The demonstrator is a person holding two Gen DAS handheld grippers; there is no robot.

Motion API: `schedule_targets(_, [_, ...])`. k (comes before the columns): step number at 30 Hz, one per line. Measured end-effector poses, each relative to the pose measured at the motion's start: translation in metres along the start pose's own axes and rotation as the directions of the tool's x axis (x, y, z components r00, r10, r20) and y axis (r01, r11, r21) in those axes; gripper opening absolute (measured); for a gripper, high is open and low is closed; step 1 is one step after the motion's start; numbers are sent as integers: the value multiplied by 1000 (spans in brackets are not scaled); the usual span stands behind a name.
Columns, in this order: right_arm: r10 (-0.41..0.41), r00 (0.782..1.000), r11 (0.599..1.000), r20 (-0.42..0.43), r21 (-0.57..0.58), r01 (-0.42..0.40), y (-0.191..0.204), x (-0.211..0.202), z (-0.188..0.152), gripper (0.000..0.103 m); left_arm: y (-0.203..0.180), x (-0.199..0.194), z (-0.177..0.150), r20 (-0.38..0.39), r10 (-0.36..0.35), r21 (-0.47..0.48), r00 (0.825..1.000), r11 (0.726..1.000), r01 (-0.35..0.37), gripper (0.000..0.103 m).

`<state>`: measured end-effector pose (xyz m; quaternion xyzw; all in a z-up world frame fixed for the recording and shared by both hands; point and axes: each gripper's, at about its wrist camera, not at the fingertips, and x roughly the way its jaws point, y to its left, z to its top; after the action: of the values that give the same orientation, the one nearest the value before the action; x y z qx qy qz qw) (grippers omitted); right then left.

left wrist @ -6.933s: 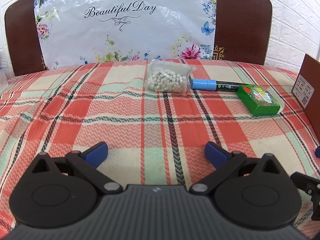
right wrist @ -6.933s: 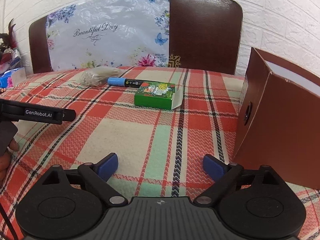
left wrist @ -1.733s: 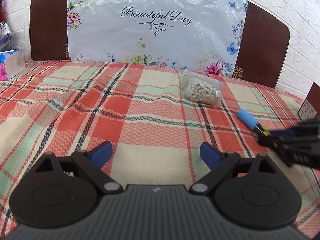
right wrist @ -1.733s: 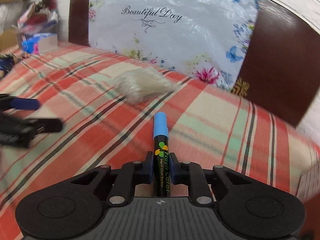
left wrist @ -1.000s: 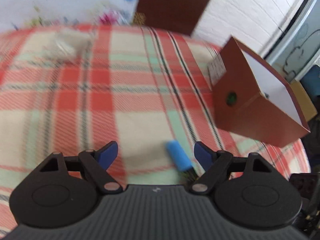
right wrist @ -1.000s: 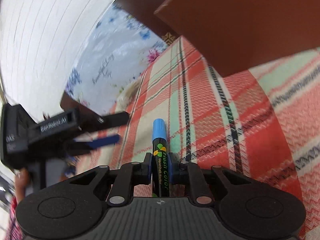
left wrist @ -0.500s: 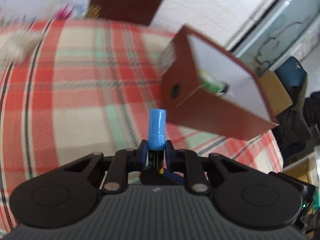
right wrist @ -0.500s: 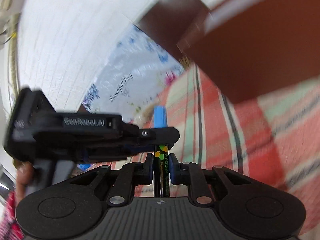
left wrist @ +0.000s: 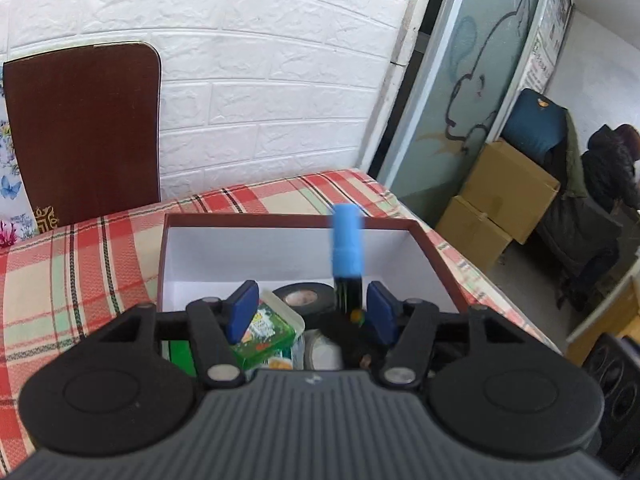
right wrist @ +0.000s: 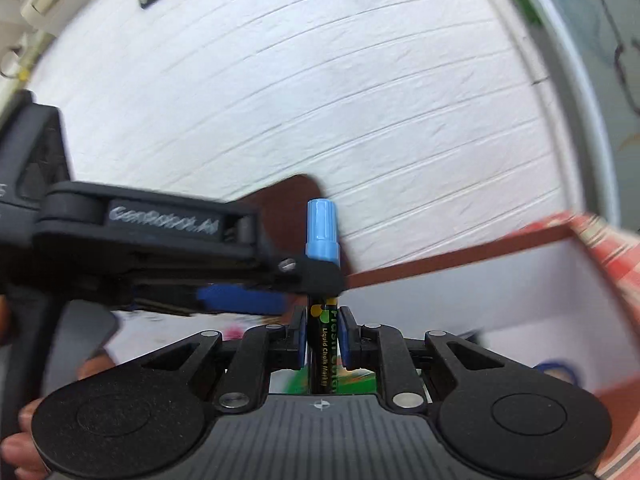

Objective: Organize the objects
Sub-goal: 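Drop the marker into the brown box with the left gripper, then move the left gripper back toward the bag of white beads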

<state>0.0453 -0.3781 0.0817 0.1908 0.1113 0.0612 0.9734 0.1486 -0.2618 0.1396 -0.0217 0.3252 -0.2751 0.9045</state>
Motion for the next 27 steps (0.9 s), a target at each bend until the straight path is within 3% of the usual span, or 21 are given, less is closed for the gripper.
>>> schedule_targets(3, [-141, 990, 989, -22, -39, 140, -24, 20, 3, 16, 2, 13, -7, -28, 24, -19, 999, 1000, -25, 62])
schedule_targets(7, [-262, 963, 963, -55, -81, 258, -51, 35, 1, 16, 9, 25, -14, -70, 85, -16, 994, 996, -86, 62])
schedule_targets(10, [-314, 945, 948, -88, -85, 307, -64, 37, -2, 26, 13, 29, -18, -78, 122, 1, 989, 993, -122, 62])
schedule_targets(16, [-316, 949, 948, -11, -34, 316, -51, 0, -7, 28, 19, 21, -30, -60, 189, 38, 980, 982, -187, 62])
schedule_targets(19, [-288, 957, 956, 18, -45, 289, -27, -13, -9, 34, 22, 11, -37, -32, 218, 57, 975, 975, -216, 62])
schedule_targets(25, [-223, 974, 968, 29, -114, 225, 23, -21, -24, 37, 23, -21, -53, 19, 171, 82, 985, 982, -172, 59])
schedule_targets(27, [-221, 975, 963, 34, -148, 224, 40, -21, -30, 37, 18, -31, -59, 60, 251, 120, 966, 959, -257, 63])
